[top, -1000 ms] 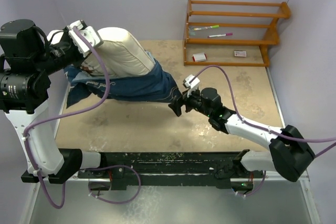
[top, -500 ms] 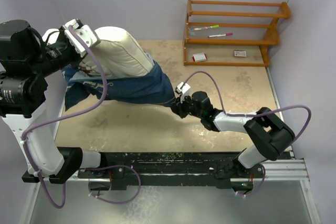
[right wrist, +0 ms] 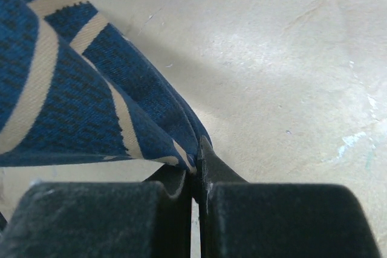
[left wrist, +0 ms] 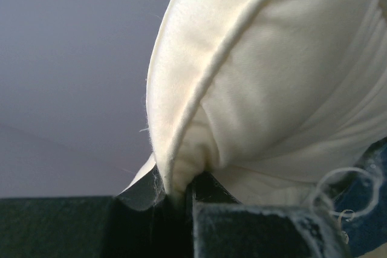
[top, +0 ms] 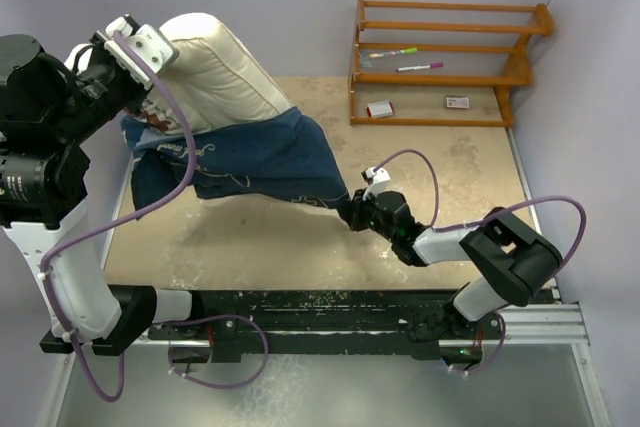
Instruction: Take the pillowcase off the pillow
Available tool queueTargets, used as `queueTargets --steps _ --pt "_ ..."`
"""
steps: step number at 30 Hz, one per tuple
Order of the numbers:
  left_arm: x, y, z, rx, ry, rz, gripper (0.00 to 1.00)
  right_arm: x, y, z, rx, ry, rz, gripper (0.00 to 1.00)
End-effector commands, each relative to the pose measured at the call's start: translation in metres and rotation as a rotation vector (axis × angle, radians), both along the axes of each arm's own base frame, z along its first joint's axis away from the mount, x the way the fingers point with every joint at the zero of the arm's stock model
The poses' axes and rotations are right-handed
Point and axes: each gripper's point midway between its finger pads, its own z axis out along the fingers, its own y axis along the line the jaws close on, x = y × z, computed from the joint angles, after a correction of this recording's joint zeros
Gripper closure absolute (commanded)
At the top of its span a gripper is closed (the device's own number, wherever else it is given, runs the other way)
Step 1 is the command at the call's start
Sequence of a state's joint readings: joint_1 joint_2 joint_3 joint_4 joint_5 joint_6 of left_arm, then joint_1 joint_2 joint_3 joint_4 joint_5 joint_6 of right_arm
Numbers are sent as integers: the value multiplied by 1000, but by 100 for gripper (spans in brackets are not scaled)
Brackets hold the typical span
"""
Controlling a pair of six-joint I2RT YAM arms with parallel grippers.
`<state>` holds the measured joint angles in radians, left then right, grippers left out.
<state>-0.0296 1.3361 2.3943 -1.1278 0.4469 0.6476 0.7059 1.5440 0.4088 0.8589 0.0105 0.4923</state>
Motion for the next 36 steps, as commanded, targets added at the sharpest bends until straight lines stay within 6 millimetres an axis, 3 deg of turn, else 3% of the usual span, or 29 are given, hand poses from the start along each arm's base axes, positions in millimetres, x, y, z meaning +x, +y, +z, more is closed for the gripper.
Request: queueTargets --steps 1,8,11,15,19,25,32,36 --pt "-48 28 134 13 -557 151 100 4 -27 -9 16 76 -194 100" --pt "-65 41 158 5 -666 227 100 0 -38 -26 -20 167 -266 100" --pt "-72 62 179 -37 -756 343 100 -4 -42 -39 -53 223 -290 100" --pt "-108 93 226 -103 -997 523 100 -10 -46 -58 -83 288 -309 100" --pt "-148 99 257 -157 -1178 558 100 -14 -52 -67 -93 312 -340 100" --pt "-168 105 265 -195 -1270 591 100 -12 -85 -73 -216 316 -476 100" --pt "-192 111 277 -186 -1396 652 100 -3 -99 -57 -181 322 -593 100" --pt "-176 107 270 -163 -1334 628 100 6 -107 -31 -102 285 -653 100"
